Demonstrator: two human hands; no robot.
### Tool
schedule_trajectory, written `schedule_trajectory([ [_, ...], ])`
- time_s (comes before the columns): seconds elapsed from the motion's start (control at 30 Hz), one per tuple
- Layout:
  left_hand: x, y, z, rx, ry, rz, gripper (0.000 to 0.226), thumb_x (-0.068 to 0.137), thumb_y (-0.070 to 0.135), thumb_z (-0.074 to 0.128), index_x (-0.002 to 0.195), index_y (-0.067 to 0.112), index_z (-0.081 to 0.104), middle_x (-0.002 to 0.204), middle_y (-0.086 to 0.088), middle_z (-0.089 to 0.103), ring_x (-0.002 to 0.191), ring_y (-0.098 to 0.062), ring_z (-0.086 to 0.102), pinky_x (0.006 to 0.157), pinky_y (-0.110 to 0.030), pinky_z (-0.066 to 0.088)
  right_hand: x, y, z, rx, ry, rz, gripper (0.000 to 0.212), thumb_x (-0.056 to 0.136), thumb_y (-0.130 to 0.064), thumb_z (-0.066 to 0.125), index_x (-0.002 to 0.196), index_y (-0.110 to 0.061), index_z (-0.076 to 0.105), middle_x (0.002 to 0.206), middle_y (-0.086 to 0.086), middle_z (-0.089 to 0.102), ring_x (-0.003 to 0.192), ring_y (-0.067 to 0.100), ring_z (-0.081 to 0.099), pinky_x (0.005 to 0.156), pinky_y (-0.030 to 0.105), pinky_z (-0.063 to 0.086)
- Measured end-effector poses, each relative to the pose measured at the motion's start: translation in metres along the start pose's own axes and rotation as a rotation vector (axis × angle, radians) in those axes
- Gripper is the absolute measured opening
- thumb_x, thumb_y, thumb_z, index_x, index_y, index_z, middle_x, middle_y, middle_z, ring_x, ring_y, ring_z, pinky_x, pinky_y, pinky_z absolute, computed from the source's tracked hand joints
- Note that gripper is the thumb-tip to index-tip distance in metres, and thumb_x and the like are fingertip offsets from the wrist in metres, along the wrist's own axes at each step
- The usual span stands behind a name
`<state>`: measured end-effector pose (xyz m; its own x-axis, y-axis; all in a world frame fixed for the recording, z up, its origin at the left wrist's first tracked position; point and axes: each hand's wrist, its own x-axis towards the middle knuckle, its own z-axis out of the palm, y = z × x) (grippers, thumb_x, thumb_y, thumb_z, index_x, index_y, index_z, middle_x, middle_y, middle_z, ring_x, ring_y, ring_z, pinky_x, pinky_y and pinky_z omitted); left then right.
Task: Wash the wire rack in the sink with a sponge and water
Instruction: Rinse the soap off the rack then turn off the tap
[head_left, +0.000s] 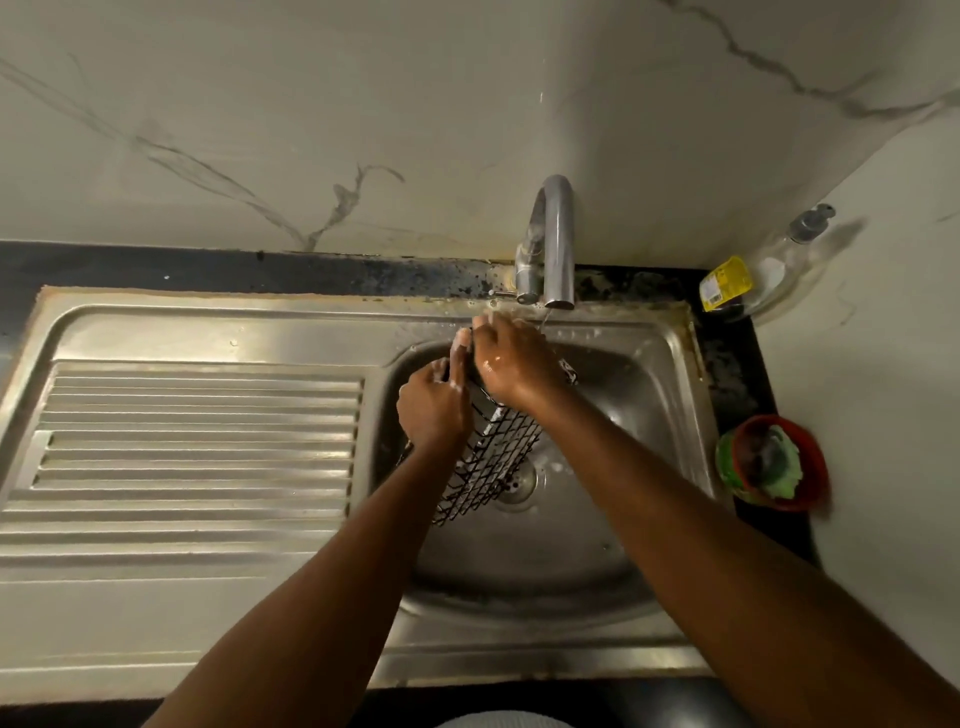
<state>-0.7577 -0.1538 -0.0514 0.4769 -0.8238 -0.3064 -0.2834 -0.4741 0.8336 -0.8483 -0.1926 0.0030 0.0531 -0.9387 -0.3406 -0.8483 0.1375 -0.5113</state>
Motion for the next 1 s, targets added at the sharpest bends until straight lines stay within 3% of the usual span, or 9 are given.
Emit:
schedule_trajectory([
  [0.13, -0.001, -0.003, -0.006, -0.198, -0.061, -0.039, 0.047, 0.096, 0.068, 0.056, 0.070, 0.030, 0.064, 0.077, -0.002, 0.076, 0.072, -0.024, 0.073, 0.075, -0.048, 0.062, -0.014, 0.007, 0.007, -0.150, 0.107, -0.174, 0.051, 0.110, -0.039, 0.035, 0.153, -0.014, 0.040, 0.152, 0.012, 0.049, 0.138, 0.030, 0.048, 0.112, 0.041, 0.037],
  [0.2, -0.001, 0.003, -0.011, -0.188, -0.092, 0.013, 0.054, 0.090, 0.079, 0.052, 0.072, 0.030, 0.066, 0.074, 0.001, 0.074, 0.069, -0.021, 0.072, 0.071, -0.044, 0.062, -0.001, 0.017, -0.008, 0.037, -0.017, -0.023, 0.059, 0.109, -0.052, 0.028, 0.159, -0.020, 0.032, 0.158, 0.012, 0.043, 0.142, 0.033, 0.044, 0.110, 0.044, 0.041],
  [0.3, 0.006, 0.007, -0.017, -0.251, -0.109, -0.015, 0.047, 0.097, 0.063, 0.056, 0.071, 0.025, 0.063, 0.066, 0.005, 0.065, 0.053, -0.012, 0.058, 0.057, -0.036, 0.049, 0.021, 0.039, -0.026, 0.374, -0.189, 0.338, 0.063, 0.109, -0.055, 0.022, 0.155, -0.014, 0.038, 0.151, 0.011, 0.049, 0.135, 0.034, 0.049, 0.100, 0.039, 0.043],
  [0.4, 0.007, 0.008, -0.017, -0.306, -0.104, -0.058, 0.049, 0.094, 0.069, 0.054, 0.072, 0.025, 0.059, 0.065, 0.000, 0.060, 0.061, -0.023, 0.052, 0.055, -0.037, 0.043, 0.032, 0.047, -0.030, 0.565, -0.105, 0.506, 0.055, 0.111, -0.048, 0.030, 0.140, -0.006, 0.050, 0.132, 0.017, 0.060, 0.118, 0.031, 0.059, 0.100, 0.041, 0.050],
  [0.5, 0.002, 0.008, -0.014, -0.327, 0.009, -0.090, 0.042, 0.099, 0.062, 0.051, 0.073, 0.031, 0.060, 0.070, -0.003, 0.065, 0.058, -0.021, 0.055, 0.053, -0.035, 0.046, 0.033, 0.030, -0.015, 0.499, 0.109, 0.439, 0.041, 0.112, -0.036, 0.034, 0.125, -0.004, 0.057, 0.097, 0.008, 0.060, 0.075, 0.013, 0.058, 0.060, 0.020, 0.050],
  [0.63, 0.005, 0.001, -0.012, -0.372, 0.020, -0.157, 0.051, 0.102, 0.060, 0.048, 0.087, 0.017, 0.070, 0.072, -0.003, 0.066, 0.050, -0.007, 0.053, 0.044, -0.024, 0.043, 0.007, 0.019, 0.008, 0.147, 0.231, 0.182, 0.043, 0.111, -0.031, 0.032, 0.143, -0.008, 0.050, 0.143, 0.021, 0.046, 0.123, 0.032, 0.054, 0.101, 0.044, 0.051],
  [0.77, 0.001, 0.012, -0.010, -0.459, 0.004, -0.185, 0.056, 0.101, 0.067, 0.046, 0.071, 0.020, 0.057, 0.058, 0.006, 0.053, 0.050, -0.009, 0.044, 0.048, -0.028, 0.036, 0.004, 0.021, 0.007, 0.014, 0.403, 0.043, 0.055, 0.107, -0.047, 0.033, 0.139, -0.008, 0.054, 0.135, 0.020, 0.054, 0.117, 0.032, 0.056, 0.094, 0.043, 0.051],
  [0.9, 0.006, 0.013, -0.015, -0.466, -0.052, -0.148, 0.046, 0.106, 0.058, 0.039, 0.104, 0.023, 0.069, 0.074, 0.001, 0.059, 0.060, -0.011, 0.053, 0.055, -0.027, 0.044, 0.020, 0.037, -0.005, 0.522, 0.303, 0.058, 0.058, 0.101, -0.060, 0.048, 0.126, -0.011, 0.064, 0.100, 0.002, 0.066, 0.076, 0.013, 0.064, 0.053, 0.020, 0.050],
  [1.0, 0.004, 0.006, -0.022, -0.586, -0.107, -0.144, 0.051, 0.107, 0.061, 0.036, 0.115, 0.024, 0.070, 0.095, -0.002, 0.075, 0.089, -0.016, 0.071, 0.087, -0.035, 0.056, 0.039, 0.055, -0.011, 0.982, 0.106, 0.287, 0.047, 0.104, -0.048, 0.046, 0.122, -0.010, 0.067, 0.112, 0.009, 0.069, 0.096, 0.024, 0.068, 0.083, 0.035, 0.058],
])
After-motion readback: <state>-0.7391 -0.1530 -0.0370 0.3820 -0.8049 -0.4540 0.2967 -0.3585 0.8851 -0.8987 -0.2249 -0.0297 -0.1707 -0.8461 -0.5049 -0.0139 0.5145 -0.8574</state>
